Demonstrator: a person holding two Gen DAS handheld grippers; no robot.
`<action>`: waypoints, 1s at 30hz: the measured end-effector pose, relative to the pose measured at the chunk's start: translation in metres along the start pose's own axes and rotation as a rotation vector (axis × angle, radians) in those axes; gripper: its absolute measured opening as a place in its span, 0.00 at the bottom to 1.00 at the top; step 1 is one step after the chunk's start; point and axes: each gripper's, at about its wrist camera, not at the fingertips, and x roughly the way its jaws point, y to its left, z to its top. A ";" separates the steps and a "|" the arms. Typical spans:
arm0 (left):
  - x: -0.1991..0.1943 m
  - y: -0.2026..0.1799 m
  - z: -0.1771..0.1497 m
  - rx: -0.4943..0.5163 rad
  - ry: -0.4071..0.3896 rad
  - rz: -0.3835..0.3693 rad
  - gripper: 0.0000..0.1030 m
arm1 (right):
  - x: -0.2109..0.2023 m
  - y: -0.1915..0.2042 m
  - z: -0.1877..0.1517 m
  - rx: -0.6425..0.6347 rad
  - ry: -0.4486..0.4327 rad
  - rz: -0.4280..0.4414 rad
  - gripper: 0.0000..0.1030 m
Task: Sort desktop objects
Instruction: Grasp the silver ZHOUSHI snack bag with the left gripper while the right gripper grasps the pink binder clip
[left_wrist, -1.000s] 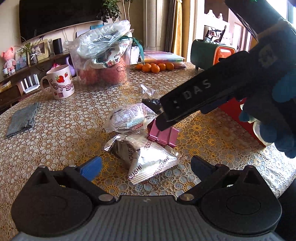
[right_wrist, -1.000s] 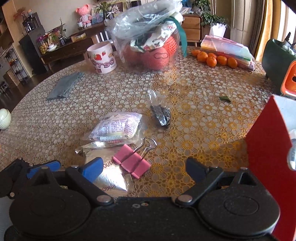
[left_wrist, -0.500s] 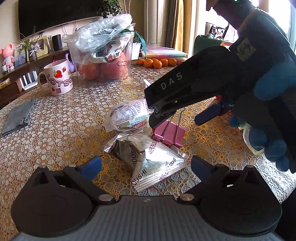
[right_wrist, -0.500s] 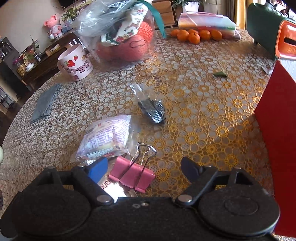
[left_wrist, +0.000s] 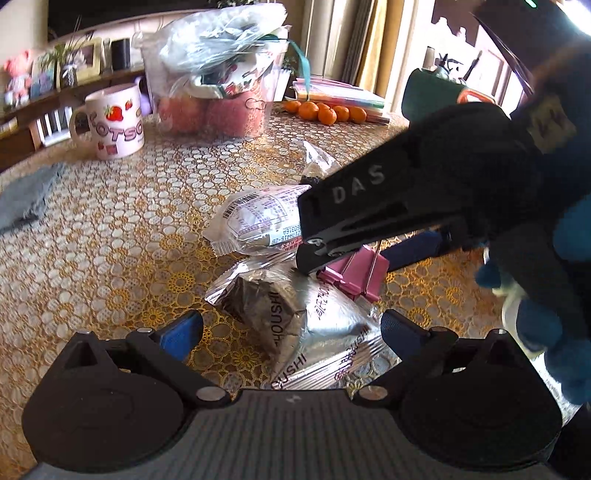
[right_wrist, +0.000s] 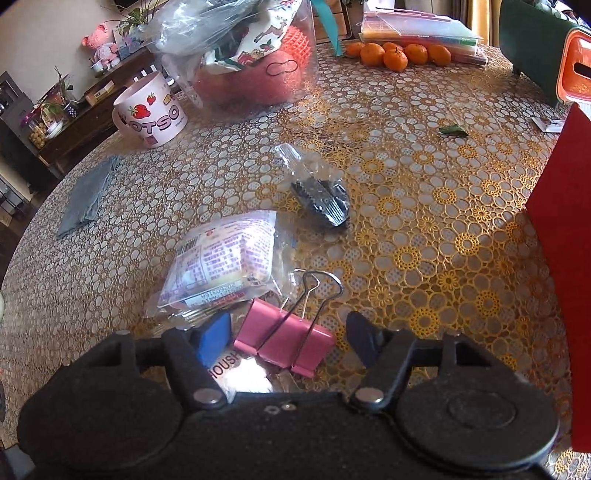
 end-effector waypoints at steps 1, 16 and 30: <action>0.000 0.001 0.000 -0.012 0.001 -0.005 0.99 | 0.000 -0.001 0.000 0.006 0.000 0.003 0.64; 0.001 0.005 0.004 -0.101 0.009 -0.044 0.77 | -0.009 -0.010 -0.005 0.034 -0.025 0.017 0.53; -0.002 0.000 0.004 -0.094 0.004 -0.010 0.57 | -0.039 -0.039 -0.021 -0.028 -0.062 -0.021 0.50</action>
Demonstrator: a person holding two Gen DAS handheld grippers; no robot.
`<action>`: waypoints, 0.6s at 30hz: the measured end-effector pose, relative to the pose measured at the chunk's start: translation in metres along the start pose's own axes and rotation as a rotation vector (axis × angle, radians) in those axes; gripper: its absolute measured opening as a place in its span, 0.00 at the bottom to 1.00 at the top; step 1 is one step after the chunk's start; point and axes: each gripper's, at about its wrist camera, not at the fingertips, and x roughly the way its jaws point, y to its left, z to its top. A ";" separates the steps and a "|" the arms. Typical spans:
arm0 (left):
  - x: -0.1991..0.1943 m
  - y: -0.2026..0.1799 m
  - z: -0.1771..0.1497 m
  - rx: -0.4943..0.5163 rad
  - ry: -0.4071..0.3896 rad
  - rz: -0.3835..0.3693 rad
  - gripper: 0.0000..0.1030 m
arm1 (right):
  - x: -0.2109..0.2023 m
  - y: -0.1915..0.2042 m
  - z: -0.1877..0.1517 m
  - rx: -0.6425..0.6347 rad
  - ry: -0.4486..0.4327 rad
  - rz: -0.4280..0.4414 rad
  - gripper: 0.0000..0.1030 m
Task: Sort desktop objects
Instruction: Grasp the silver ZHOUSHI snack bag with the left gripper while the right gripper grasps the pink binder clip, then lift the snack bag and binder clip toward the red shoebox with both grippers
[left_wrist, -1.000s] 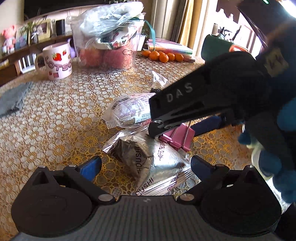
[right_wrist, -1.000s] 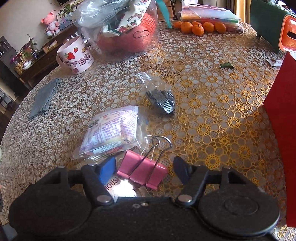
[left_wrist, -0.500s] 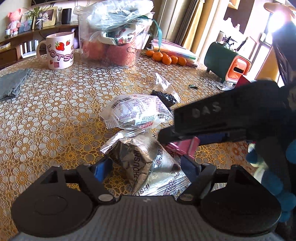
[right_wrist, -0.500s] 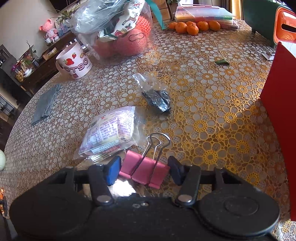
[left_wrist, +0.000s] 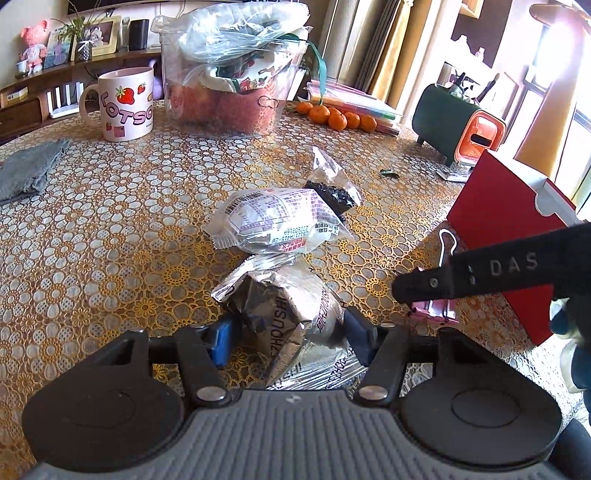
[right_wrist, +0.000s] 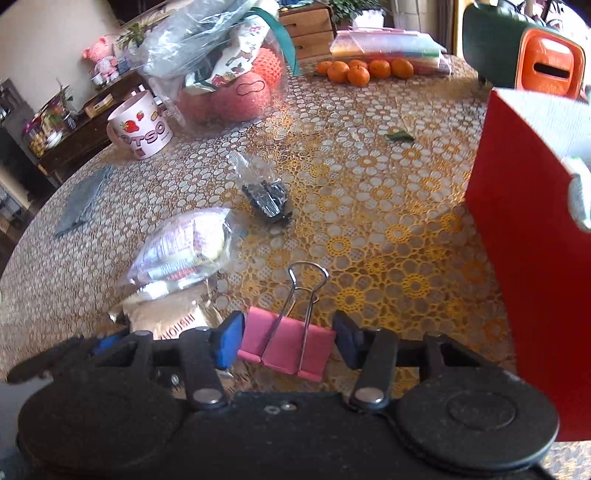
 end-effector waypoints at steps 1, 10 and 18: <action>-0.001 0.000 0.000 -0.004 -0.001 0.000 0.55 | -0.001 -0.001 -0.001 -0.008 0.002 -0.003 0.50; -0.013 0.000 -0.006 -0.061 0.003 0.000 0.50 | -0.012 -0.012 -0.010 -0.015 0.001 -0.002 0.50; -0.029 -0.002 -0.018 -0.111 0.024 -0.008 0.49 | -0.027 -0.014 -0.020 -0.042 0.006 0.018 0.50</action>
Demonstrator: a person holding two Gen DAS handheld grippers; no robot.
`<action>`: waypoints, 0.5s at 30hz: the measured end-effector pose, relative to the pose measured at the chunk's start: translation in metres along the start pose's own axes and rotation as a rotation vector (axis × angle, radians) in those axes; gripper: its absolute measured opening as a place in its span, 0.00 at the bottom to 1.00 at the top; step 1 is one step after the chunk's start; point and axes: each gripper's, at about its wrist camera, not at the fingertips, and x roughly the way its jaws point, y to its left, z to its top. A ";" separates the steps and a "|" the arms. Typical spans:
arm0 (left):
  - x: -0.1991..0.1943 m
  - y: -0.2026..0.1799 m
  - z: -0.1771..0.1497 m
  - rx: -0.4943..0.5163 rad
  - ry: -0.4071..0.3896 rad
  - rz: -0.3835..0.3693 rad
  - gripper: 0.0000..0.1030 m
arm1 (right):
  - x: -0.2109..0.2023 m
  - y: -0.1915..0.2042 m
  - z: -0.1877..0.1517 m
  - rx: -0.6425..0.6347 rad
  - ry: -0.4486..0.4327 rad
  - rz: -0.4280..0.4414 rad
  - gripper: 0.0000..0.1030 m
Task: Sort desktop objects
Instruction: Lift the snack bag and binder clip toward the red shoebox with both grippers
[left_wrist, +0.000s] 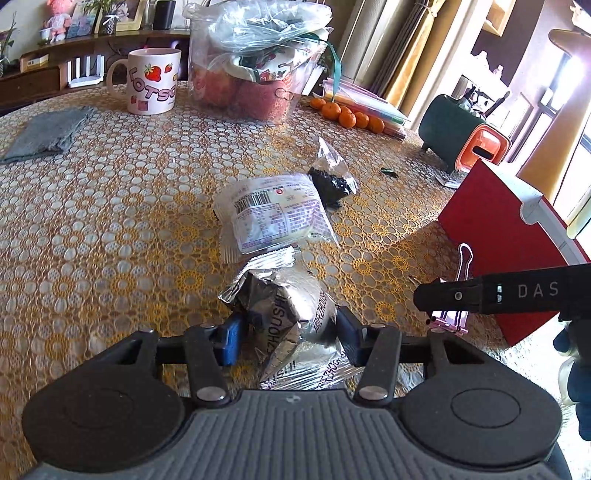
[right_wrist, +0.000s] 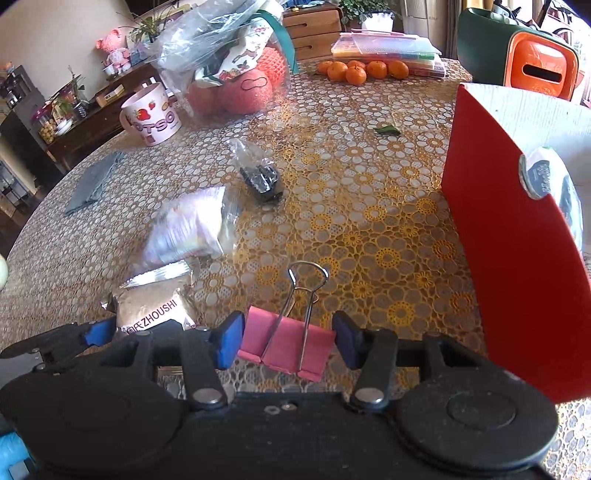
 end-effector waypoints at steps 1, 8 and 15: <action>-0.002 -0.001 -0.002 0.000 0.000 0.001 0.49 | -0.002 0.000 -0.001 -0.005 -0.001 0.002 0.50; -0.015 -0.008 -0.015 -0.030 0.029 -0.017 0.49 | -0.024 -0.003 -0.011 -0.034 -0.011 0.023 0.50; -0.031 -0.023 -0.028 -0.015 0.042 -0.029 0.46 | -0.046 -0.010 -0.025 -0.035 -0.024 0.045 0.50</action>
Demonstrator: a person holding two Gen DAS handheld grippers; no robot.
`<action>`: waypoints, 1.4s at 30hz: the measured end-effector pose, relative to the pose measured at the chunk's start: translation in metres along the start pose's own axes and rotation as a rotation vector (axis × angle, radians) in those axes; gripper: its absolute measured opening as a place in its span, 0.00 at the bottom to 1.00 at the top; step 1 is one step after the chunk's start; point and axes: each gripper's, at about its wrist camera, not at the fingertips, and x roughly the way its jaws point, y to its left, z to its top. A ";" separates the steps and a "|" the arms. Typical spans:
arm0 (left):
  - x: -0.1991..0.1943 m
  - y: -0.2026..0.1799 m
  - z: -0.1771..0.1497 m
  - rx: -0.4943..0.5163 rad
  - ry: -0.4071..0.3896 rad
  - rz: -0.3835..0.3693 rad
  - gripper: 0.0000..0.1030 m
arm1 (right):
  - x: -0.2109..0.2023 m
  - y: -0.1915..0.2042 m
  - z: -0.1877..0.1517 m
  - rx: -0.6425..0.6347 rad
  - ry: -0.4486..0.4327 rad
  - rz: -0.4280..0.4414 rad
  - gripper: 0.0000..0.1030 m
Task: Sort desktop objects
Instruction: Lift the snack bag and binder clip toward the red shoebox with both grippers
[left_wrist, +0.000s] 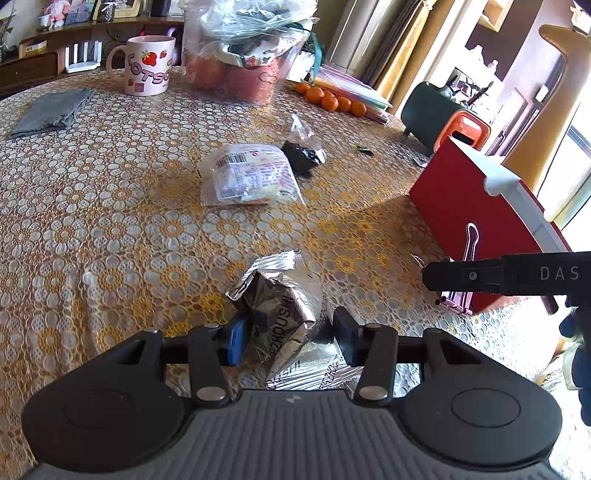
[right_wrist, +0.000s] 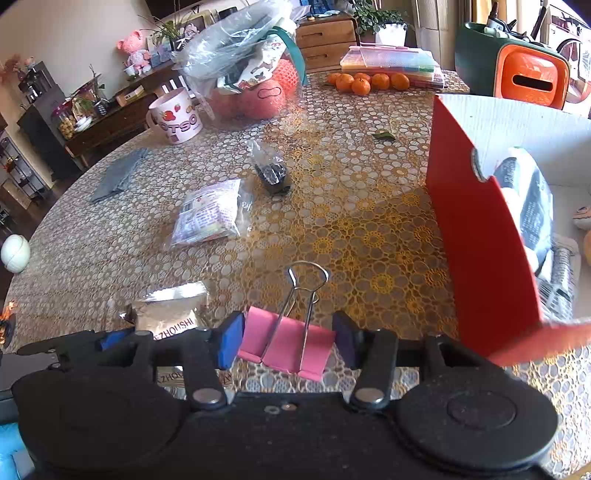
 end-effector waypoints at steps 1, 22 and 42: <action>-0.002 -0.002 -0.002 0.002 -0.001 -0.003 0.46 | -0.003 -0.001 -0.002 -0.001 -0.003 0.002 0.50; -0.036 -0.088 -0.006 0.118 -0.014 -0.117 0.45 | -0.079 -0.043 -0.037 -0.041 -0.045 -0.001 0.50; -0.041 -0.189 0.048 0.270 -0.105 -0.214 0.45 | -0.149 -0.119 -0.012 -0.001 -0.202 -0.073 0.50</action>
